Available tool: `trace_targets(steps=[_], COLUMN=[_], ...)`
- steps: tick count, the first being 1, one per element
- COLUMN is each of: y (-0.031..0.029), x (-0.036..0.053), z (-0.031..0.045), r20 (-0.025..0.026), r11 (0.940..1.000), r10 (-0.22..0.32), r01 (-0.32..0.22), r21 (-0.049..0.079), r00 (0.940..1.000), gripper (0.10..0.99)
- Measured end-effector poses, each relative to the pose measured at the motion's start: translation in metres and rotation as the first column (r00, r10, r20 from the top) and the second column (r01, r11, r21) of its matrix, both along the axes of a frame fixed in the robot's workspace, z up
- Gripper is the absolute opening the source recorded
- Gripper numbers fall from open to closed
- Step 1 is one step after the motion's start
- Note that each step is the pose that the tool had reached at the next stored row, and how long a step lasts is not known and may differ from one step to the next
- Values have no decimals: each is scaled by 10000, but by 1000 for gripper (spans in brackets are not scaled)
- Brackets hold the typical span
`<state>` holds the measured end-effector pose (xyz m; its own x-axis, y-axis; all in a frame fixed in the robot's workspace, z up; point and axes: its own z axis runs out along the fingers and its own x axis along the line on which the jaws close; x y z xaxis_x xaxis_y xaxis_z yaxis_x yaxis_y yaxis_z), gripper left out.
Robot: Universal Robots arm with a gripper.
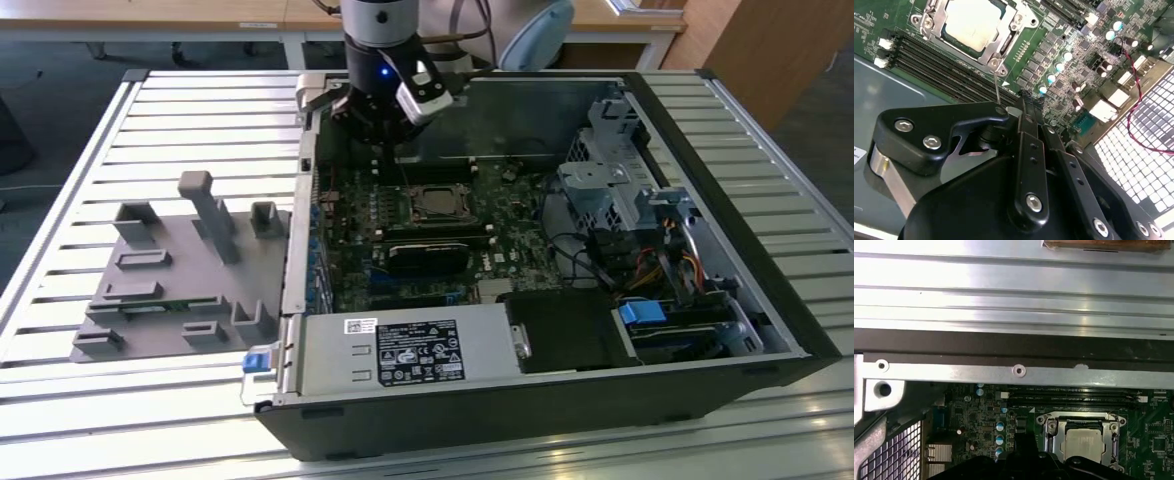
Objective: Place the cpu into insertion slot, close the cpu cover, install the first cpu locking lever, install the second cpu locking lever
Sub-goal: 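Install the first cpu locking lever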
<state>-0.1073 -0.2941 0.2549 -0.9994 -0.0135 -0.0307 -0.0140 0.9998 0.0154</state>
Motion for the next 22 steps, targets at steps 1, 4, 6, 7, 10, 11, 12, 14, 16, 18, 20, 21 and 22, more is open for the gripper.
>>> trace_targets(steps=[1,4,6,7,10,11,12,14,16,18,20,21,22], y=[5,23,32,37,49,52,53,54,54,55,55,55,55], x=[-2,-2,-2,-2,0,1,3,12,23,34,52,62,72], z=[0,-1,-2,-3,-5,-6,-6,-8,-9,-10,-11,-11,-12], r20=[0,0,0,-1,0,0,-1,-1,-1,-1,-1,-2,-2], r11=[10000,10000,10000,10000,10000,10000,10000,10000,10000,10000,10000,10000,10000], r10=[-3,-5,-5,-5,-5,-4,-4,-5,-5,-5,-5,-5,-5], r01=[3,5,5,5,5,4,4,5,5,5,5,5,5], r21=[-1,1,3,4,8,9,10,17,22,24,25,24,24], r00=[10000,10000,10000,10000,10000,10000,10000,10000,10000,10000,10000,10000,10000], gripper=[118,118,118,118,118,118,118,118,118,118,118,118,118])
